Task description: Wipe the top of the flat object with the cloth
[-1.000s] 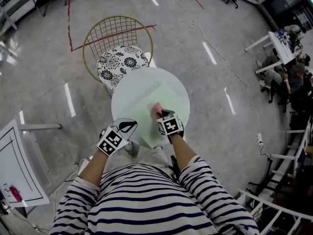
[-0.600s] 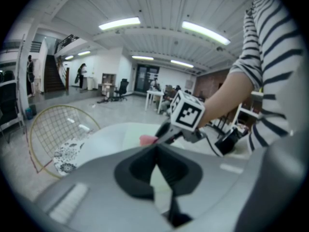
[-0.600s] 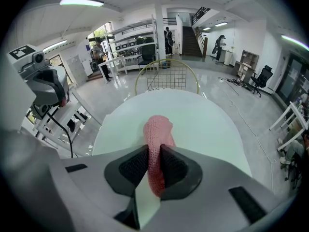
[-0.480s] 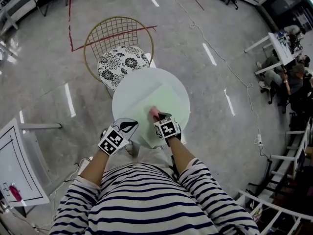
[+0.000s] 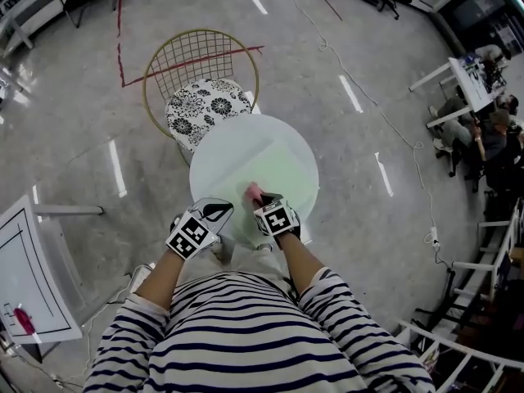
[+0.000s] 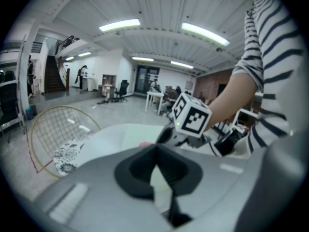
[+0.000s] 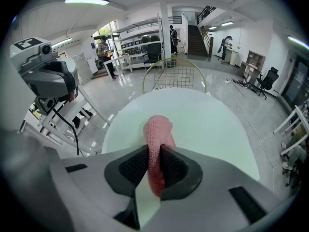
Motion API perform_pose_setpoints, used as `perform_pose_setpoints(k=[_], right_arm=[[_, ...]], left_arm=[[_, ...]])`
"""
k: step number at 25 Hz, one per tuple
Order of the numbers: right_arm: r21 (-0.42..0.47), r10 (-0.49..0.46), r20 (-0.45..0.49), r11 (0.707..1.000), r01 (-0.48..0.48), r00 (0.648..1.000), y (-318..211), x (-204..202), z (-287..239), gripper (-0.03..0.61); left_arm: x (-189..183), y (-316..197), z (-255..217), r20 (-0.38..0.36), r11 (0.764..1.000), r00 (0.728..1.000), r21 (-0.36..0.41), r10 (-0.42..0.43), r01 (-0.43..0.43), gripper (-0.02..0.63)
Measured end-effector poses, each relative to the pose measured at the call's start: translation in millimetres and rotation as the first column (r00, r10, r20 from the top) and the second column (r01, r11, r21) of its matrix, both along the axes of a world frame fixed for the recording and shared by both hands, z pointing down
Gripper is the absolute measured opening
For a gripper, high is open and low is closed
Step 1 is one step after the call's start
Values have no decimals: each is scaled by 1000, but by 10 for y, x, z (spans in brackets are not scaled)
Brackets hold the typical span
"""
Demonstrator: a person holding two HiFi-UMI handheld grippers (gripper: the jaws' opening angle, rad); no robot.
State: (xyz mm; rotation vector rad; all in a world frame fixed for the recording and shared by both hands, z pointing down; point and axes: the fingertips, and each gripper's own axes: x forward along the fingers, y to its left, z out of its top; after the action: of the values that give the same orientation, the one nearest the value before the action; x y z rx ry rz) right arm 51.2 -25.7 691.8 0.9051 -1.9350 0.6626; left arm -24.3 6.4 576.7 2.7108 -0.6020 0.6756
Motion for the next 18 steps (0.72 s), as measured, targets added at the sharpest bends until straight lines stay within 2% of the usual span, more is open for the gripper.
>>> perform_pose_setpoints(k=[18], right_arm=[[-22, -78, 47, 997, 79, 996, 340, -352, -5, 49]], left_arm=[[-14, 57, -62, -15, 1000, 1000, 10, 4, -4, 7]])
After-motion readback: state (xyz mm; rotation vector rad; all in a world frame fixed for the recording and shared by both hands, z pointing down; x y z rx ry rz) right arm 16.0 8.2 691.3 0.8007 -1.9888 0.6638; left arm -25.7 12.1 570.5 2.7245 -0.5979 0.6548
